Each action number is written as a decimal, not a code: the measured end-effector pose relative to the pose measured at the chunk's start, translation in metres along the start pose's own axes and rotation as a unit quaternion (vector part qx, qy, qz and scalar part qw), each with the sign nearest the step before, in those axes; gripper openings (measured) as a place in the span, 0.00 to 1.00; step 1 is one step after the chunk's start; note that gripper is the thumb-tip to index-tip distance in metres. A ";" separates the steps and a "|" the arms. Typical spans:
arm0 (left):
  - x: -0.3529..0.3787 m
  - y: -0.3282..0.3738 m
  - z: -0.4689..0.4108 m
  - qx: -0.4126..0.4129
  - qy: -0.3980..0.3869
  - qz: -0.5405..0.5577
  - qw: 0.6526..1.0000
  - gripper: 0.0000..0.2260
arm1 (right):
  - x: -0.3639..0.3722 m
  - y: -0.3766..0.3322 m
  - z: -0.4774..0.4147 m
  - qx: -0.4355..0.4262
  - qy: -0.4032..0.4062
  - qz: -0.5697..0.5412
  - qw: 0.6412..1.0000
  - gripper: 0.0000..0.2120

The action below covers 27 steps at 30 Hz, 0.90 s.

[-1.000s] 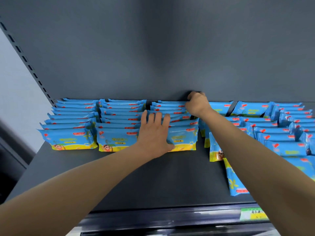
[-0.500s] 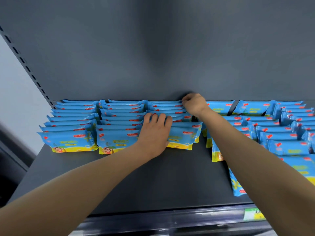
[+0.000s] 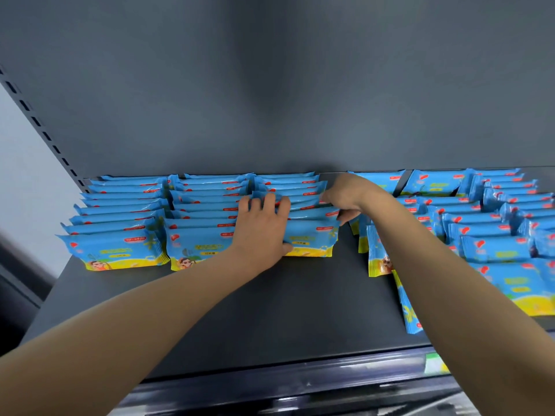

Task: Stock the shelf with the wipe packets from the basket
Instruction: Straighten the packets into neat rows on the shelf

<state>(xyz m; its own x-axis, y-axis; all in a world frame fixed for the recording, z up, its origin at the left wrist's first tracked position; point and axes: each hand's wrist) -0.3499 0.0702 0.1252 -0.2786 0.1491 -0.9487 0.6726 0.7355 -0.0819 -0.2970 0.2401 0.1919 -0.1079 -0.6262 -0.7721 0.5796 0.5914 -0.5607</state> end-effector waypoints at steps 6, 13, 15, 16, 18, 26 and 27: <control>-0.003 -0.003 0.000 0.018 -0.025 -0.008 0.999 0.43 | -0.003 0.004 0.006 -0.006 0.034 -0.092 0.995 0.08; -0.004 -0.007 0.005 0.038 0.018 -0.057 0.997 0.34 | 0.005 -0.003 0.009 -0.008 0.036 -0.148 0.988 0.14; -0.003 -0.004 0.003 0.057 0.006 -0.034 0.998 0.32 | 0.003 -0.003 0.009 -0.010 0.033 -0.142 0.989 0.13; -0.001 -0.003 0.001 0.068 -0.002 -0.022 0.997 0.31 | 0.002 -0.002 0.009 -0.011 0.036 -0.149 0.988 0.12; 0.000 -0.001 -0.003 0.082 -0.019 0.003 0.996 0.30 | 0.002 -0.001 0.010 -0.005 0.034 -0.160 0.987 0.08; -0.001 -0.010 -0.002 0.058 0.008 -0.035 0.998 0.35 | -0.001 0.002 0.012 0.047 -0.006 -0.083 0.995 0.23; -0.001 -0.012 -0.001 0.046 0.012 -0.037 0.998 0.36 | 0.000 0.000 0.013 0.053 -0.014 -0.089 0.995 0.23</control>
<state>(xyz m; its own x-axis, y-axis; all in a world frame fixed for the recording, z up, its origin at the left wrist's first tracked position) -0.3584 0.0620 0.1271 -0.3457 0.1133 -0.9315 0.7095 0.6812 -0.1804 -0.2869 0.2336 0.1953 -0.1941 -0.7306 -0.6546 0.6356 0.4145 -0.6512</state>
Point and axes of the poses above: each hand's wrist, its own z-axis away from the middle knuckle, its own x-axis out of the palm, y = z × x, and after that the axes turned 13 degrees about -x, right-handed
